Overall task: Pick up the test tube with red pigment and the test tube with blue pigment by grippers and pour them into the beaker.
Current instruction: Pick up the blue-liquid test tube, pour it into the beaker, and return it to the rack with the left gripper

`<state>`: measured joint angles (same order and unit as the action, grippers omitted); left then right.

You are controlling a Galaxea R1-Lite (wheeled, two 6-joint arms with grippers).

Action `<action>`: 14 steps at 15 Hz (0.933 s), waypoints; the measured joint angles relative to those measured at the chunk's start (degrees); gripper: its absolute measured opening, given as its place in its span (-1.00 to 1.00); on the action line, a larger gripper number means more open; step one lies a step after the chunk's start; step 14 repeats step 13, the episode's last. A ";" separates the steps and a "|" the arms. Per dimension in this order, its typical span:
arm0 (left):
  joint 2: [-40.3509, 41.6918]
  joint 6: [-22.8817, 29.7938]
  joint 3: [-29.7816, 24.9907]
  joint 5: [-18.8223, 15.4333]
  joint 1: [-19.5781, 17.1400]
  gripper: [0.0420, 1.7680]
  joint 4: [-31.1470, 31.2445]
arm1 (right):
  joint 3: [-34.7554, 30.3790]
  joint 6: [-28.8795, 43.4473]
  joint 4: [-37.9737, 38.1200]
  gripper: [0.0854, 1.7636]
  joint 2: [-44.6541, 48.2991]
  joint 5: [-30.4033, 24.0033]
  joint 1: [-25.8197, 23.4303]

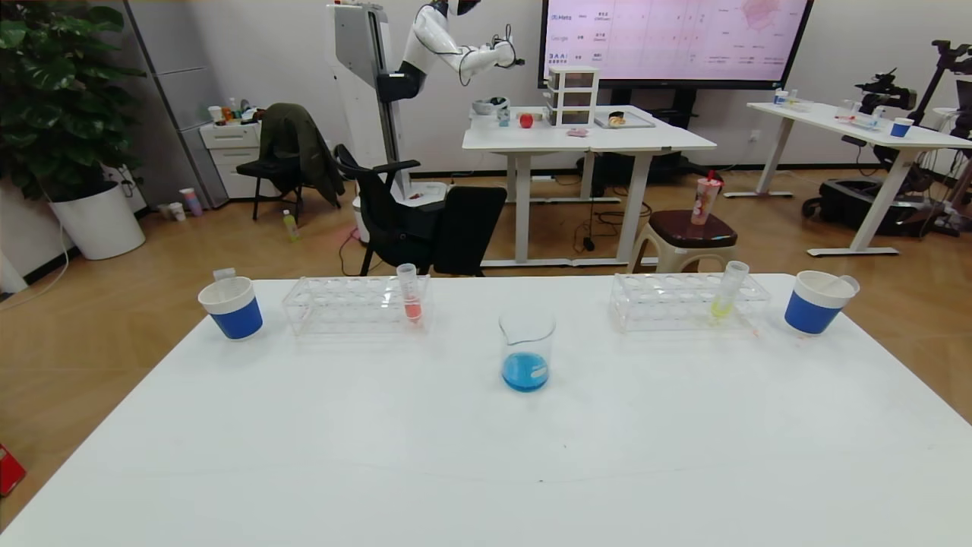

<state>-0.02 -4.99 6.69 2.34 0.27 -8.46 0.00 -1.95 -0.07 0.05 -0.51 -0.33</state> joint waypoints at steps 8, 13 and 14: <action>0.12 0.67 -6.64 -3.00 0.00 0.98 8.67 | 0.00 0.00 0.00 0.97 0.00 0.02 -0.02; 0.12 3.67 -6.69 -2.50 0.00 0.98 8.48 | 0.00 0.02 0.02 0.97 0.00 0.00 -0.02; 0.12 3.67 -6.69 -2.50 0.00 0.98 8.48 | 0.00 0.02 0.02 0.97 0.00 0.00 -0.02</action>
